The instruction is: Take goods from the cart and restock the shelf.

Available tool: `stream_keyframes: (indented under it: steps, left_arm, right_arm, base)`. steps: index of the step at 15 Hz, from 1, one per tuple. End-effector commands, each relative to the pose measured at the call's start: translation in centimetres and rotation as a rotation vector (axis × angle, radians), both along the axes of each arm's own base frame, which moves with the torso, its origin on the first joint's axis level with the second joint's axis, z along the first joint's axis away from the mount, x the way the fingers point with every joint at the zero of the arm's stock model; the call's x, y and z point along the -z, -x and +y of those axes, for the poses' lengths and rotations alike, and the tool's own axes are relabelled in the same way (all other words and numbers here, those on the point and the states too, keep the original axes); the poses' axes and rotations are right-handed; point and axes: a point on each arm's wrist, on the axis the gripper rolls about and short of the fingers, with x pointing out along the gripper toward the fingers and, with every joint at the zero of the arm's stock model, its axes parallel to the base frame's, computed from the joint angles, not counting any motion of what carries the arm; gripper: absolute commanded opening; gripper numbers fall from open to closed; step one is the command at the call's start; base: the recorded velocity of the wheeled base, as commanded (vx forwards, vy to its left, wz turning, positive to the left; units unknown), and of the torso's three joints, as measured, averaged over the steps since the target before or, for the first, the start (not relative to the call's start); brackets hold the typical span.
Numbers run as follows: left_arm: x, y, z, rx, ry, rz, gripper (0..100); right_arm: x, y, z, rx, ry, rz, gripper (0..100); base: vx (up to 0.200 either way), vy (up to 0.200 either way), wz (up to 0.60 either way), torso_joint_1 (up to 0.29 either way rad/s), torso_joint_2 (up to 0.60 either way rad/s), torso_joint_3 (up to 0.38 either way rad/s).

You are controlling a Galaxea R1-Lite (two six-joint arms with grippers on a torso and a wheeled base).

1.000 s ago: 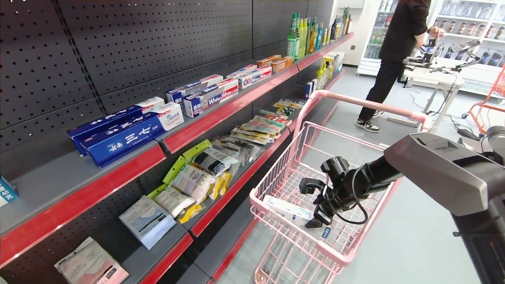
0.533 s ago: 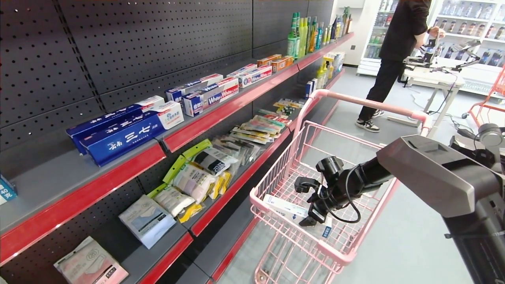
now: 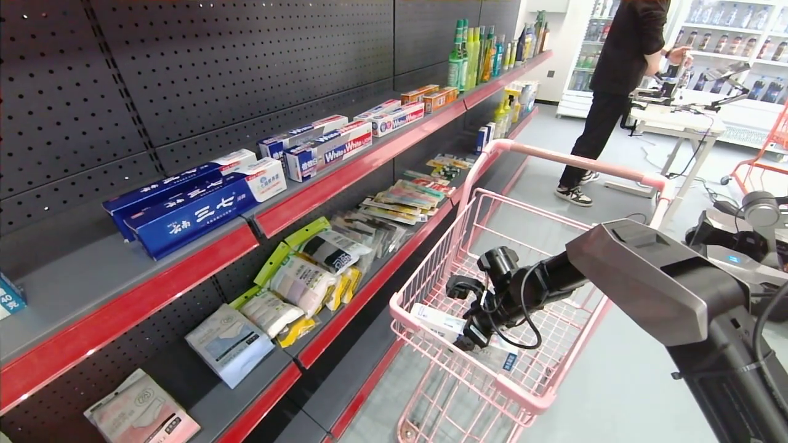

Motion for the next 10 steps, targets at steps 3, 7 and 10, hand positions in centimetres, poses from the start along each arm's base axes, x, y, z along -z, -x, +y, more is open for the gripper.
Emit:
stream_keyframes:
  steps: [3,7,10]
  left_arm:
    - [-0.01,-0.01,0.0,0.0,0.0,0.0,100]
    - [-0.01,-0.01,0.0,0.0,0.0,0.0,100]
    - [-0.01,-0.01,0.0,0.0,0.0,0.0,100]
  right_arm:
    - [0.4,-0.14,-0.02,-0.004,0.015,-0.002,100]
    - [0.42,-0.17,-0.12,-0.002,0.029,-0.01,100]
    - [0.41,-0.17,-0.11,-0.002,0.029,-0.009,100]
  base:
    - [0.0,0.0,0.0,0.0,0.0,0.0]
    - [0.0,0.0,0.0,0.0,0.0,0.0]
    - [0.0,0.0,0.0,0.0,0.0,0.0]
